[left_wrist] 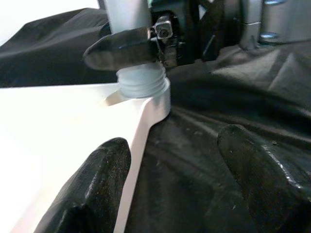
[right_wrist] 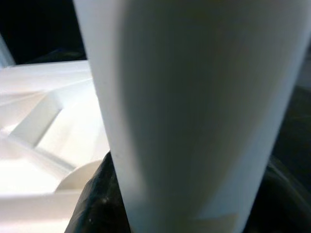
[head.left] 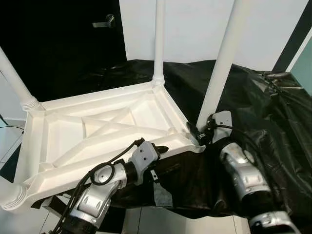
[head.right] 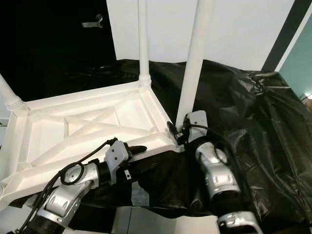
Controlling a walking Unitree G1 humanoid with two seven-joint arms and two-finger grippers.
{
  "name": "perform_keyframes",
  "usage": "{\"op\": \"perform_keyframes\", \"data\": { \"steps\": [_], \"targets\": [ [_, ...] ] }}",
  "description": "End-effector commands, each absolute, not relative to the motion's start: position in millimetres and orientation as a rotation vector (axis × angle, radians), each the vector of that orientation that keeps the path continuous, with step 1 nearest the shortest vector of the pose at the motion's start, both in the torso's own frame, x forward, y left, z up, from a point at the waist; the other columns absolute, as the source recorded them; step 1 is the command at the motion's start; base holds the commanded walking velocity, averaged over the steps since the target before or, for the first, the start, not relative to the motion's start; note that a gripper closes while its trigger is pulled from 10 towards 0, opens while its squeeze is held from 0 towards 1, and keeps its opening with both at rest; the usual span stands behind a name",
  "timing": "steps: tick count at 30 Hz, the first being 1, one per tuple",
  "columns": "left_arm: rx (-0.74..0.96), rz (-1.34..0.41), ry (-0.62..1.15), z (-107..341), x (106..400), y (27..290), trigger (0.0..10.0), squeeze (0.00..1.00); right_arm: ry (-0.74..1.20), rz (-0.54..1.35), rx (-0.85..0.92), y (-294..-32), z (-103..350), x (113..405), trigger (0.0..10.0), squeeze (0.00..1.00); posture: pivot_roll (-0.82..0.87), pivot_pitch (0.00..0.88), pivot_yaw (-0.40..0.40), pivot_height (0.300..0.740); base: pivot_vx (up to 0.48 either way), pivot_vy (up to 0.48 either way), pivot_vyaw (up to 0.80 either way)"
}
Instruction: Building children table
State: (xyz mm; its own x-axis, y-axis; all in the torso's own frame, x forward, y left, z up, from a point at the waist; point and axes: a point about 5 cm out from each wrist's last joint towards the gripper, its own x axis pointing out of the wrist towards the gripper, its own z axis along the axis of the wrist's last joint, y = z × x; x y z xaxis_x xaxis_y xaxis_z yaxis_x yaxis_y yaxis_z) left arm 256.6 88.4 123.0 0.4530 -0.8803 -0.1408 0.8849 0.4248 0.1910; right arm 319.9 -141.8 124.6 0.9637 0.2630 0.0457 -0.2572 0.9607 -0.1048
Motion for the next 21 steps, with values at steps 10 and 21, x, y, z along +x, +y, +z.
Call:
{"op": "perform_keyframes", "data": {
  "steps": [10,21],
  "targets": [
    [0.251,-0.958,0.003,127.0,263.7,92.0,10.0,0.0,-0.043,0.104,-0.009,-134.7,125.4,314.9,10.0,0.0,0.06,0.0,-0.029,0.74,0.0,0.0,0.0],
    [0.254,-0.956,0.004,129.0,263.3,91.8,10.0,0.0,-0.095,0.17,-0.033,-151.0,133.9,308.6,10.0,1.0,0.07,0.0,-0.039,0.74,0.0,0.0,0.0]
  ]
}}
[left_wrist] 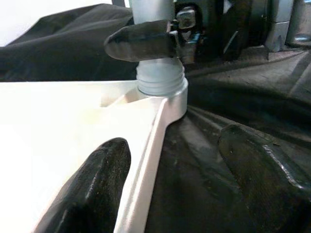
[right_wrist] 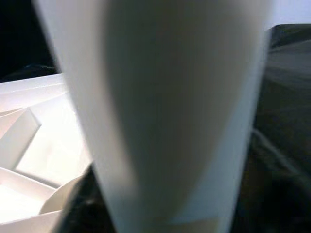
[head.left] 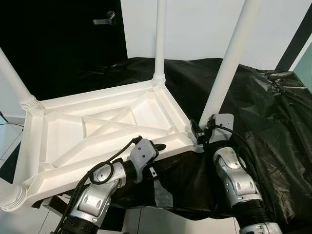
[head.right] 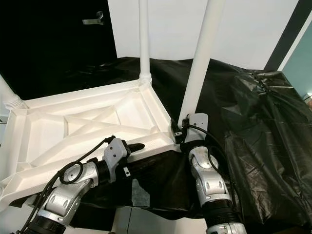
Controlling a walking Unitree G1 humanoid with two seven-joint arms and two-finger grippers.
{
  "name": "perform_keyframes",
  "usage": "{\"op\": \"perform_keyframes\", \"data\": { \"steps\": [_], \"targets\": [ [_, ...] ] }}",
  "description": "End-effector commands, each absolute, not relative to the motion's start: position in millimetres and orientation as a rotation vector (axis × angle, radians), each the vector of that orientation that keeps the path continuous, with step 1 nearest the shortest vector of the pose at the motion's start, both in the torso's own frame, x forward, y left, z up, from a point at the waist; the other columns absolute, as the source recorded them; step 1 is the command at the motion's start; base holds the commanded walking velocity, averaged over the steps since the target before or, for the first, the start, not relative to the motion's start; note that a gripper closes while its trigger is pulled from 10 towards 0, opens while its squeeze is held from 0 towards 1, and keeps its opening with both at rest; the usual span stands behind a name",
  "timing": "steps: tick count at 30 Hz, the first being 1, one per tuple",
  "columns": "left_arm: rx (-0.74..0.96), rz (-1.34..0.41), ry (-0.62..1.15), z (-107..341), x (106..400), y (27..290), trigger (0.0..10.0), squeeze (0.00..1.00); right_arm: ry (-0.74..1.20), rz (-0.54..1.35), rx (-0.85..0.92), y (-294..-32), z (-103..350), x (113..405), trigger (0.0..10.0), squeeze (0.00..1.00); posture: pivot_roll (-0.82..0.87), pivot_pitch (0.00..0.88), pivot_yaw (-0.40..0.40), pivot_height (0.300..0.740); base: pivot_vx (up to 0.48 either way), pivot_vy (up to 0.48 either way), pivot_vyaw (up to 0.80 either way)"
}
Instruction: Building children table
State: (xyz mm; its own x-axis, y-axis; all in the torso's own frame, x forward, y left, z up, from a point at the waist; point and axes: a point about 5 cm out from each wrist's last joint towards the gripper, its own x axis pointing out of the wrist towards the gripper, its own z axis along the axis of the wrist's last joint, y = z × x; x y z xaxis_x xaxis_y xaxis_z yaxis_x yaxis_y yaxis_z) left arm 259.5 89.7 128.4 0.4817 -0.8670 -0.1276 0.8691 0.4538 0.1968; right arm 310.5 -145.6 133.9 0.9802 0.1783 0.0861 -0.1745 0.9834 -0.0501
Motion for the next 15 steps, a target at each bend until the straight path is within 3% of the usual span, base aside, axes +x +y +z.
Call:
{"op": "perform_keyframes", "data": {
  "steps": [1,12,13,14,15],
  "targets": [
    [0.254,-0.957,0.005,128.9,263.0,91.8,10.0,0.0,-0.103,0.199,-0.046,-154.7,135.8,307.4,10.0,1.0,0.07,0.0,-0.039,0.74,0.0,0.0,0.0],
    [0.247,-0.979,0.0,129.6,263.3,89.8,10.0,0.0,-0.088,0.482,-0.147,-175.7,141.7,300.8,10.0,1.0,0.05,0.0,-0.033,0.74,0.0,0.0,0.0],
    [0.247,-0.982,0.0,129.9,263.7,90.0,10.0,0.0,-0.079,0.514,-0.159,-178.3,141.5,301.3,10.0,0.8,0.05,0.0,-0.031,0.74,0.0,0.0,0.0],
    [0.247,-0.982,0.0,129.9,263.7,90.0,10.0,0.0,-0.079,0.514,-0.159,-178.3,141.5,301.3,10.0,0.8,0.05,0.0,-0.031,0.74,0.0,0.0,0.0],
    [0.25,-0.981,0.0,130.2,264.4,90.8,10.0,0.0,-0.067,0.553,-0.176,-179.7,141.0,302.2,10.0,0.0,0.06,0.0,-0.032,0.74,0.0,0.0,0.0]
  ]
}}
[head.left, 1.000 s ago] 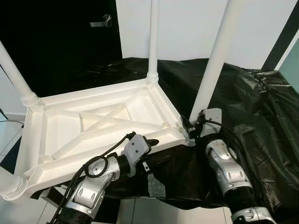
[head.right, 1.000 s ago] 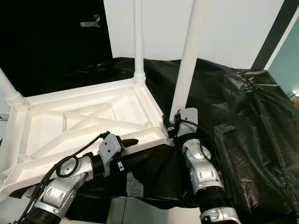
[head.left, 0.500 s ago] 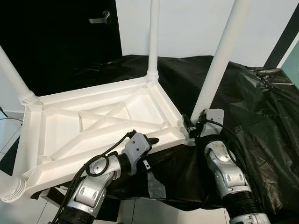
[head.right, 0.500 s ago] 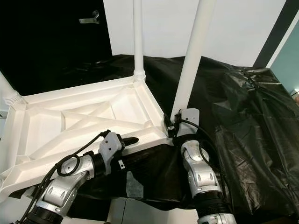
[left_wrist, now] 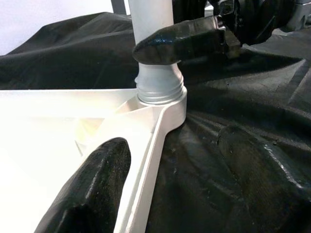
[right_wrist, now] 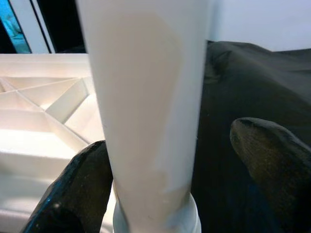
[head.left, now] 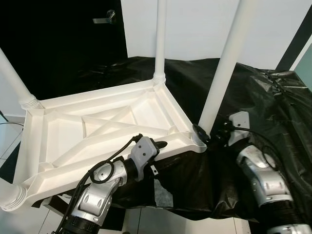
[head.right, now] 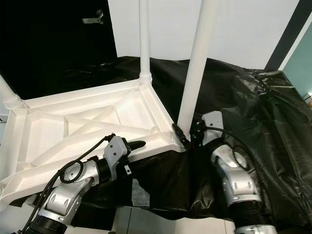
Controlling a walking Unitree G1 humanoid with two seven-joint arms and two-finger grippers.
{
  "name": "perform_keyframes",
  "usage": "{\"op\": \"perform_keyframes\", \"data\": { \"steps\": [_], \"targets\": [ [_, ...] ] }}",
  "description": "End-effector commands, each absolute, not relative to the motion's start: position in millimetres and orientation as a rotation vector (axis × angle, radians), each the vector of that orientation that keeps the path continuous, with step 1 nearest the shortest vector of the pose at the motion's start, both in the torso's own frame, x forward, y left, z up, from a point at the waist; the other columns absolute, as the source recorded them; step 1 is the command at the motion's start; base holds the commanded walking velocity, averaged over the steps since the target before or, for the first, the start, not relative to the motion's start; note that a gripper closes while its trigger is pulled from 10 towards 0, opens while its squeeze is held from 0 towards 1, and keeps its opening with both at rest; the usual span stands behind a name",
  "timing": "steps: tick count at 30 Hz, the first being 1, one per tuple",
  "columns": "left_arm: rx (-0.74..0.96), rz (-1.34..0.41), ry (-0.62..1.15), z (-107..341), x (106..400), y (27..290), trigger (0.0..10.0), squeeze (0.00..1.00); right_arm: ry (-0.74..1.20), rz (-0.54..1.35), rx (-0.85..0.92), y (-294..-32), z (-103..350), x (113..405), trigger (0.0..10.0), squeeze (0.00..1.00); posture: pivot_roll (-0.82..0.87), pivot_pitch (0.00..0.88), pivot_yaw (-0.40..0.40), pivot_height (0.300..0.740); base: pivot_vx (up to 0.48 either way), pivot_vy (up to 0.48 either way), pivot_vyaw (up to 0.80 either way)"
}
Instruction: Building children table
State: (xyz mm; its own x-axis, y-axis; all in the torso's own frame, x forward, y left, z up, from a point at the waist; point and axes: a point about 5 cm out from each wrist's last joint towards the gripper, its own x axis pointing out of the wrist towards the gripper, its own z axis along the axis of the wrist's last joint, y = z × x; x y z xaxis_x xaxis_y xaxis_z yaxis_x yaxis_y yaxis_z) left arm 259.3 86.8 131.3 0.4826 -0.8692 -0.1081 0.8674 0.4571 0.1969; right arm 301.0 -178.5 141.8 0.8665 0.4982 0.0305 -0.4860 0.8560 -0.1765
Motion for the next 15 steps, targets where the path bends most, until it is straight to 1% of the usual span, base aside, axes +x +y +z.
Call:
{"op": "perform_keyframes", "data": {
  "steps": [1,5,8,9,10,11,12,13,15],
  "targets": [
    [0.251,-0.981,0.0,130.6,264.9,91.7,10.0,0.0,-0.052,0.586,-0.194,-181.0,140.2,304.6,10.0,0.0,0.06,0.0,-0.031,0.74,0.0,0.0,0.0],
    [0.257,-0.981,0.004,130.6,266.4,93.7,10.0,0.0,-0.01,0.665,-0.261,-181.6,137.1,316.6,10.0,0.0,0.06,0.0,-0.027,0.74,0.0,0.0,0.0],
    [0.259,-0.982,0.005,130.3,266.9,93.7,10.0,0.0,-0.003,0.696,-0.273,-179.4,136.8,320.5,10.0,0.0,0.06,0.0,-0.028,0.74,0.0,0.0,0.0],
    [0.259,-0.983,0.005,130.2,266.9,93.4,10.0,0.0,0.001,0.707,-0.282,-178.6,136.6,322.0,7.6,0.0,0.06,0.0,-0.028,0.74,0.0,0.0,0.0],
    [0.259,-0.983,0.005,130.2,266.9,93.4,10.0,0.0,0.001,0.707,-0.282,-178.6,136.6,322.0,7.6,0.0,0.06,0.0,-0.028,0.74,0.0,0.0,0.0],
    [0.26,-0.983,0.005,130.1,267.2,93.1,10.0,0.0,0.006,0.733,-0.286,-177.2,136.3,322.6,2.3,0.0,0.06,0.0,-0.03,0.74,0.0,0.0,0.0],
    [0.26,-0.983,0.005,130.1,267.2,93.1,10.0,0.0,0.006,0.733,-0.286,-177.2,136.3,322.6,2.3,0.0,0.06,0.0,-0.03,0.74,0.0,0.0,0.0],
    [0.261,-0.983,0.005,130.1,267.5,93.0,10.0,0.0,0.009,0.749,-0.292,-176.2,136.2,323.3,0.0,0.0,0.06,0.0,-0.03,0.74,0.0,0.0,0.0],
    [0.262,-0.983,0.005,130.3,267.8,92.7,10.0,0.0,0.014,0.762,-0.297,-176.1,135.8,323.4,0.0,0.0,0.06,0.0,-0.031,0.74,0.0,0.0,0.0]
  ]
}}
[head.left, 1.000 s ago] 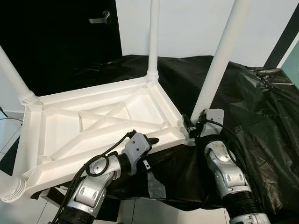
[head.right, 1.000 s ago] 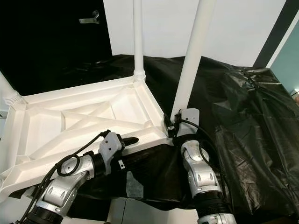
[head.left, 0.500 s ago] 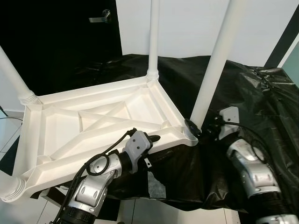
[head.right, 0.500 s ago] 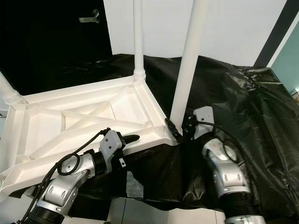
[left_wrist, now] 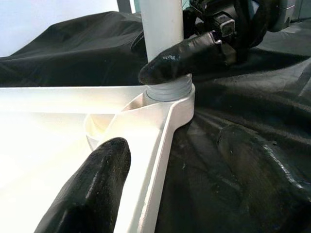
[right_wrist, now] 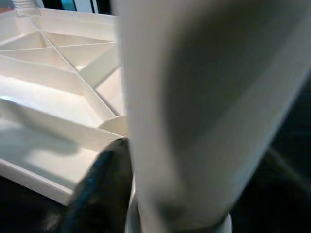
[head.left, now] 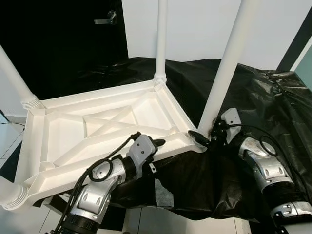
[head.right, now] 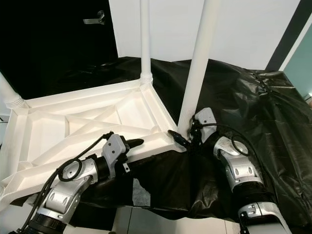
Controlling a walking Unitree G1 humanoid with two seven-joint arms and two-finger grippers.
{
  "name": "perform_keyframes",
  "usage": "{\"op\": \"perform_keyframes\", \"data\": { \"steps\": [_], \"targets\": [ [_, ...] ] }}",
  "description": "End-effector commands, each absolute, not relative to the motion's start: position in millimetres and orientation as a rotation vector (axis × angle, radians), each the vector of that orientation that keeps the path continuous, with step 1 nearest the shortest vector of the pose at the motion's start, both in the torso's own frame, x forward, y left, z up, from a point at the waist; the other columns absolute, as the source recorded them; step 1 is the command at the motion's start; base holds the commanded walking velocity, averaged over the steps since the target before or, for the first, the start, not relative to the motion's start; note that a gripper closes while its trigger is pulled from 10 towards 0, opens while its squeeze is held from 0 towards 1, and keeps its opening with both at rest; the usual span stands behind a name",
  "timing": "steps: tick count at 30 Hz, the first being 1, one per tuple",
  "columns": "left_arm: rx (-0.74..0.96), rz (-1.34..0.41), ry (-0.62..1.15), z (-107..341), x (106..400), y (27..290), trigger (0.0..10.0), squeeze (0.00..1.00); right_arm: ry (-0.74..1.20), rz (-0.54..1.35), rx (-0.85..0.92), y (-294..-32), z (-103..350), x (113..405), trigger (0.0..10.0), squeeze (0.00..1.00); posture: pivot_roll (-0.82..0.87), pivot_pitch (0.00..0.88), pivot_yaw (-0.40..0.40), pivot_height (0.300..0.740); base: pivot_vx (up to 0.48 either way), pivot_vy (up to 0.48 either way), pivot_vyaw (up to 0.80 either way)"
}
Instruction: Building children table
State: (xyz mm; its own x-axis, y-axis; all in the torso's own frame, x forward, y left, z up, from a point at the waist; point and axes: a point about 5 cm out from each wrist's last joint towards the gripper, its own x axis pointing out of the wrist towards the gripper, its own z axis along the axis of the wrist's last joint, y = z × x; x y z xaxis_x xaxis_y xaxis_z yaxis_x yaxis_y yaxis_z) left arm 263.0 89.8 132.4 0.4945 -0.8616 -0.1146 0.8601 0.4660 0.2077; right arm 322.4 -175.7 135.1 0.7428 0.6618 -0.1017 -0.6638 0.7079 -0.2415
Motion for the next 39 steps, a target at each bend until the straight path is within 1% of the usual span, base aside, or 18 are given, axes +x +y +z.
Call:
{"op": "perform_keyframes", "data": {
  "steps": [1,10,11,15,16,18,19,20,21,23,24,25,27,28,30,35,38,39],
  "targets": [
    [0.262,-0.983,0.005,130.3,267.8,92.7,10.0,0.0,0.014,0.762,-0.297,-176.1,135.8,323.4,0.0,0.0,0.06,0.0,-0.031,0.74,0.0,0.0,0.0],
    [0.269,-0.984,0.007,129.6,266.9,90.7,10.0,0.0,0.027,0.733,-0.211,-179.7,126.0,316.8,0.0,0.0,0.07,0.0,-0.035,0.74,0.0,0.0,0.0],
    [0.268,-0.989,0.008,129.1,266.1,89.9,10.0,0.0,0.038,0.699,-0.217,-178.9,123.1,316.1,10.0,0.0,0.07,0.0,-0.034,0.74,0.0,0.0,0.0],
    [0.268,-0.996,0.009,128.5,265.2,88.7,10.0,0.0,0.055,0.622,-0.281,-178.1,116.8,315.0,10.0,0.0,0.07,0.0,-0.035,0.74,0.0,0.0,0.0],
    [0.269,-0.996,0.007,128.8,265.4,88.3,10.0,0.0,0.054,0.569,-0.285,-176.1,115.2,313.5,10.0,0.0,0.07,0.0,-0.037,0.74,0.0,0.0,0.0],
    [0.269,-0.996,0.007,128.8,265.4,88.3,10.0,0.0,0.054,0.569,-0.285,-176.1,115.2,313.5,10.0,0.0,0.07,0.0,-0.037,0.74,0.0,0.0,0.0],
    [0.268,-0.995,0.006,129.2,265.7,88.1,10.0,0.0,0.051,0.502,-0.259,-173.6,113.5,311.8,10.0,0.0,0.07,0.0,-0.035,0.74,0.0,0.0,0.0],
    [0.268,-0.995,0.006,129.2,265.7,88.1,10.0,0.0,0.051,0.502,-0.259,-173.6,113.5,311.8,10.0,0.0,0.07,0.0,-0.035,0.74,0.0,0.0,0.0],
    [0.266,-0.997,0.004,130.0,265.6,87.6,10.0,0.0,0.054,0.314,-0.18,-166.5,108.2,307.1,10.0,0.0,0.07,0.0,-0.033,0.74,0.0,0.0,0.0],
    [0.266,-0.997,0.004,130.0,265.6,87.6,10.0,0.0,0.054,0.314,-0.18,-166.5,108.2,307.1,10.0,0.0,0.07,0.0,-0.033,0.74,0.0,0.0,0.0],
    [0.266,-0.998,0.004,130.1,265.3,87.5,10.0,0.0,0.054,0.253,-0.165,-164.0,106.6,305.1,10.0,0.0,0.07,0.0,-0.033,0.74,0.0,0.0,0.0],
    [0.266,-0.998,0.004,130.1,265.3,87.5,10.0,0.0,0.054,0.253,-0.165,-164.0,106.6,305.1,10.0,0.0,0.07,0.0,-0.033,0.74,0.0,0.0,0.0],
    [0.267,-1.001,0.006,130.0,264.8,88.4,10.0,0.0,0.068,0.082,-0.113,-153.4,103.6,301.8,10.0,0.0,0.07,0.0,-0.034,0.74,0.0,0.0,0.0],
    [0.267,-1.001,0.006,130.0,264.8,88.4,10.0,0.0,0.068,0.082,-0.113,-153.4,103.6,301.8,10.0,0.0,0.07,0.0,-0.034,0.74,0.0,0.0,0.0],
    [0.267,-1.001,0.007,130.1,264.9,89.4,10.0,0.0,0.073,0.0,-0.07,-144.2,103.4,300.4,10.0,0.0,0.07,0.0,-0.034,0.74,0.0,0.0,0.0],
    [0.267,-1.002,0.006,130.5,264.8,89.1,10.0,0.0,0.06,-0.005,-0.048,-139.2,107.6,301.8,10.0,0.0,0.07,0.0,-0.033,0.74,0.0,0.0,0.0],
    [0.27,-1.001,0.005,130.9,265.5,88.7,10.0,0.0,0.046,-0.01,-0.06,-145.6,111.0,301.7,10.0,0.0,0.07,0.0,-0.04,0.74,0.0,0.0,0.0],
    [0.271,-0.997,0.003,131.4,266.3,88.9,10.0,0.0,0.045,-0.014,-0.06,-148.7,112.1,301.7,10.0,0.03,0.07,0.0,-0.041,0.74,0.0,0.0,0.0]
  ]
}}
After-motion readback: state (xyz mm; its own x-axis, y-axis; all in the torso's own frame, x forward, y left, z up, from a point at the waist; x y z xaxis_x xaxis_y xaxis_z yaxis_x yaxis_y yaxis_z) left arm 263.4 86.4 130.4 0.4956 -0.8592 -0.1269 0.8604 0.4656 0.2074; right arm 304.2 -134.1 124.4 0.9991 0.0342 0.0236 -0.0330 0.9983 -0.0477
